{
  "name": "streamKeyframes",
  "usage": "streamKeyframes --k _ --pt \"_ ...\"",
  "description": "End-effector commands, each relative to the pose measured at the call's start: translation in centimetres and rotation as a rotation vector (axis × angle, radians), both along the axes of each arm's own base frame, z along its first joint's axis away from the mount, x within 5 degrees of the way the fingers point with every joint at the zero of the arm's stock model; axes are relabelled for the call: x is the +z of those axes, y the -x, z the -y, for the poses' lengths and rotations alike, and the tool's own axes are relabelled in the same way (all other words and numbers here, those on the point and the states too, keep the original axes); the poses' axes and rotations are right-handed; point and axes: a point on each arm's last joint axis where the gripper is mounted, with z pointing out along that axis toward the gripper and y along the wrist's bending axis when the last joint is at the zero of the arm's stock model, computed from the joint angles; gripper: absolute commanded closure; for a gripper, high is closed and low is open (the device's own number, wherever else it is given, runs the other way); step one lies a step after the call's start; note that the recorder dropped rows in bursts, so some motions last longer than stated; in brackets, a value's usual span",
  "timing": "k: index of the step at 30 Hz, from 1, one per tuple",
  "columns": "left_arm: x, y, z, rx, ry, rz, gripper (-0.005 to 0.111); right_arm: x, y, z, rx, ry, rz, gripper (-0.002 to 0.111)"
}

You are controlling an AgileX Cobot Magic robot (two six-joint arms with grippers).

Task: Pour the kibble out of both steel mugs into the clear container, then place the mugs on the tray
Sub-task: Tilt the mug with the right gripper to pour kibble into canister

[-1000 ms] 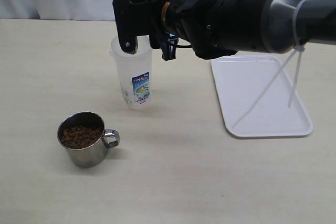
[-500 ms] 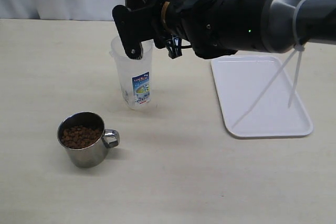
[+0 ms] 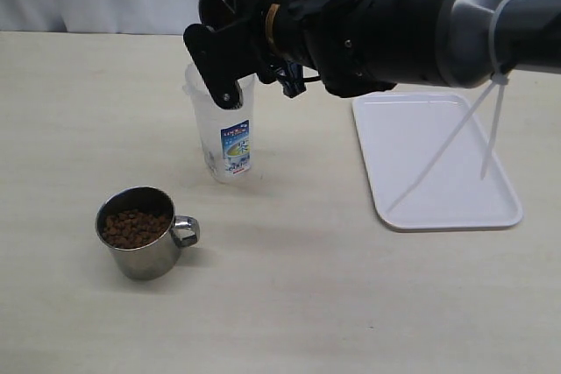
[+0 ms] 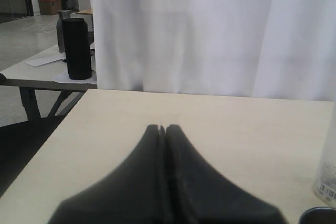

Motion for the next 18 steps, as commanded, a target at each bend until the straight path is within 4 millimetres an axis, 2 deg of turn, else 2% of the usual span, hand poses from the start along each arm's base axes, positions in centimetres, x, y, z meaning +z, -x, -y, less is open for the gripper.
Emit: streamKeyframes --k 1,18 --pt "0.02 0.0 0.04 -0.007 0.002 0.013 0.107 0.65 -0.05 0.06 0.017 0.043 0.052 0.104" --pt "0.02 0.0 0.05 -0.008 0.006 0.013 0.107 0.47 -0.08 0.0 0.046 0.1 0.082 0.104"
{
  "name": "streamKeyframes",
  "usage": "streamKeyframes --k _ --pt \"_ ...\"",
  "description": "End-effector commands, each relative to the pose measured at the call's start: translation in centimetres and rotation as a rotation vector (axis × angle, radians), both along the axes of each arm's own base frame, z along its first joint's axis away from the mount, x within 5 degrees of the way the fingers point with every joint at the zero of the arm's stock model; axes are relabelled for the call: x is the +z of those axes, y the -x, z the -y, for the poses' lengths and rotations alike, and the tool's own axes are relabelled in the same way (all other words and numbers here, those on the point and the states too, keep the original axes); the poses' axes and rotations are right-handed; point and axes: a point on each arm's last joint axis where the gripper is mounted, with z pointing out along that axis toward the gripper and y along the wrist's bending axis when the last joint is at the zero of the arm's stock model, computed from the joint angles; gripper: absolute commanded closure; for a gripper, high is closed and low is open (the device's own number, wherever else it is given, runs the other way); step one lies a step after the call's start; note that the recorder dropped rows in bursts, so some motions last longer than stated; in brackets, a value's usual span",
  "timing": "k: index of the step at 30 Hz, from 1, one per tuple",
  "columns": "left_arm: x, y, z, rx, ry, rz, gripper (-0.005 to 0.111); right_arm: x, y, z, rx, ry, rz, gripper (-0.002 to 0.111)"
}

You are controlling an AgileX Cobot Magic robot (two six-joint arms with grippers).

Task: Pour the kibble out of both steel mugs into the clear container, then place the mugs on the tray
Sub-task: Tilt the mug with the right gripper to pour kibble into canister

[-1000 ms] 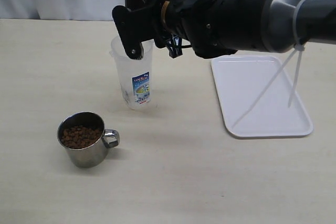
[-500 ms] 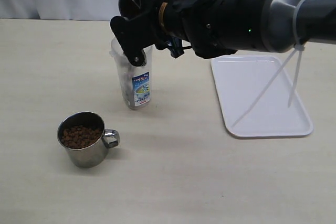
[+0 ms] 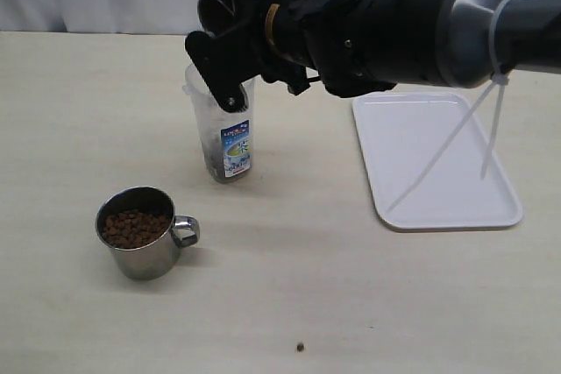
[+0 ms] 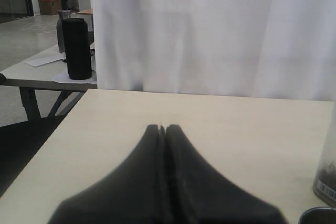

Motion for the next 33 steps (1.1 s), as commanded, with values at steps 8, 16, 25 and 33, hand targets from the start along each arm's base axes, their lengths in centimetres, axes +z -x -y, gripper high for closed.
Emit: streamKeyframes --k 8,16,25,33 --pt "0.02 0.0 0.05 -0.008 0.006 0.013 0.107 0.37 -0.1 -0.02 0.036 0.082 0.068 0.104" --pt "0.02 0.0 0.05 -0.008 0.006 0.013 0.107 0.37 -0.1 -0.02 0.05 0.111 0.085 0.104" --pt "0.02 0.0 0.05 -0.008 0.006 0.013 0.107 0.87 -0.22 -0.17 0.051 0.103 0.098 0.104" --pt "0.02 0.0 0.04 -0.007 0.002 0.013 0.107 0.85 -0.19 -0.2 0.076 0.143 0.121 0.104"
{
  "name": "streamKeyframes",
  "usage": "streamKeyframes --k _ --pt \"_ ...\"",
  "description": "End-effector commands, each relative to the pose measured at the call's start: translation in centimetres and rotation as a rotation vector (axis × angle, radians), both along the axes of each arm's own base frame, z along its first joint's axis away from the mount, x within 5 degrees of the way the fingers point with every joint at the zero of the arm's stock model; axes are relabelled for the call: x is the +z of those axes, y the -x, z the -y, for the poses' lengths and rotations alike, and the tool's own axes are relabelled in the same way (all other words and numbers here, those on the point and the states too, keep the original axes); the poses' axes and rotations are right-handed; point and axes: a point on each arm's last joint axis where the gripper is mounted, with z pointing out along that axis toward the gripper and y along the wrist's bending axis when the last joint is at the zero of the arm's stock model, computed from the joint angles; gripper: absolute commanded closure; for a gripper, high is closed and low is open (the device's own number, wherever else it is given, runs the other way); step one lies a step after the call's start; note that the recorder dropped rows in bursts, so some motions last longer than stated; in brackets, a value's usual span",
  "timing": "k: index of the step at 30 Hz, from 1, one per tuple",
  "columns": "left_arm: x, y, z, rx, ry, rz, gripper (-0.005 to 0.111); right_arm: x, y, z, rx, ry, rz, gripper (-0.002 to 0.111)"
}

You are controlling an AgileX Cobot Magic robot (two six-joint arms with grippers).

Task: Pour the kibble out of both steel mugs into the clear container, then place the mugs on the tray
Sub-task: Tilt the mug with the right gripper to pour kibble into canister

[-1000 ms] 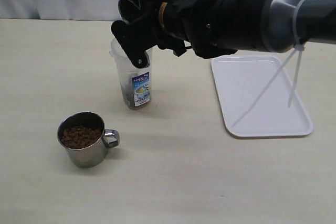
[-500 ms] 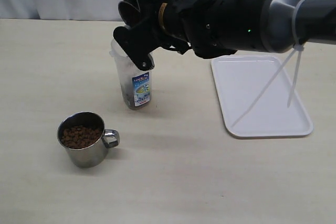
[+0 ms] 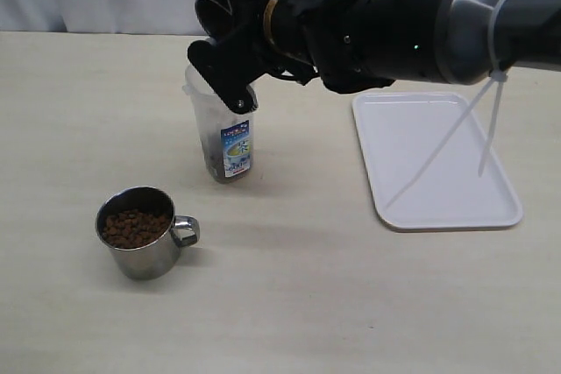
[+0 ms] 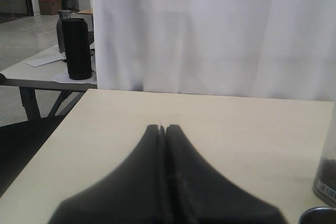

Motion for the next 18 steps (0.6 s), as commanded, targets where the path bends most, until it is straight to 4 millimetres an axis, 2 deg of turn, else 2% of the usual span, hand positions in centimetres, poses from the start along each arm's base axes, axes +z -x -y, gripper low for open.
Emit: streamKeyframes --k 1,18 --pt "0.02 0.0 0.04 -0.007 0.002 0.013 0.107 0.55 -0.07 -0.06 0.016 0.028 0.039 0.104" --pt "0.02 0.0 0.04 -0.007 0.002 0.013 0.107 0.54 -0.04 -0.1 0.044 0.075 0.066 0.104"
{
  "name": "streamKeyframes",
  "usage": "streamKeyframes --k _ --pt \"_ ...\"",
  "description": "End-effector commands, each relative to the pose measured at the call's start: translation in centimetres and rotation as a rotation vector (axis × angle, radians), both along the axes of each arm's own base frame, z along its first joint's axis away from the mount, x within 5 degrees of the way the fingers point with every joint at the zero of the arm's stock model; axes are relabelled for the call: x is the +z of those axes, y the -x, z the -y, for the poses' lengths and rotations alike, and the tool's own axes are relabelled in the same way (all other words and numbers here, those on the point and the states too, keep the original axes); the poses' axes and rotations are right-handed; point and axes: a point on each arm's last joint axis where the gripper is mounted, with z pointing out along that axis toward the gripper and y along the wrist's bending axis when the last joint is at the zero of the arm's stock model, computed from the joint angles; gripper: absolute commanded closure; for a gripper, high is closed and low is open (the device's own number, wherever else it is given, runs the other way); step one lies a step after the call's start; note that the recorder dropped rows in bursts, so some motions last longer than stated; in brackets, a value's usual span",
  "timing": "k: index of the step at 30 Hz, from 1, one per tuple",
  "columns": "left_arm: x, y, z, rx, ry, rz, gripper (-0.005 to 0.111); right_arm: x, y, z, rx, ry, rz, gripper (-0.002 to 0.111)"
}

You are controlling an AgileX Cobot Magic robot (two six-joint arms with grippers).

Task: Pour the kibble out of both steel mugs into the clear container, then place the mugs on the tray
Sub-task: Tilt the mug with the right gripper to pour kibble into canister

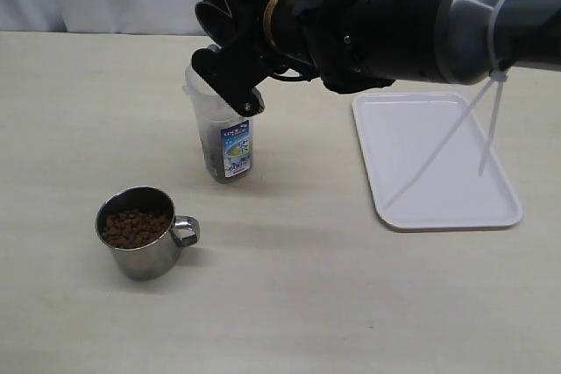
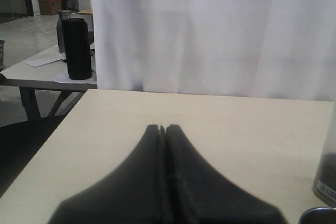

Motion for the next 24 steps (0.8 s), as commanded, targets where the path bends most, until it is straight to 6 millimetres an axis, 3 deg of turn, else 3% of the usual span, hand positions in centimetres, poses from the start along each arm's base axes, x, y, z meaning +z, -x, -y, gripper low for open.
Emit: streamKeyframes --k 1,24 --pt "0.02 0.0 0.04 -0.007 0.002 0.013 0.107 0.54 0.02 -0.15 0.012 0.005 0.023 0.104" --pt "0.02 0.0 0.05 -0.008 0.006 0.013 0.107 0.45 0.61 -0.76 0.099 0.16 0.12 0.104"
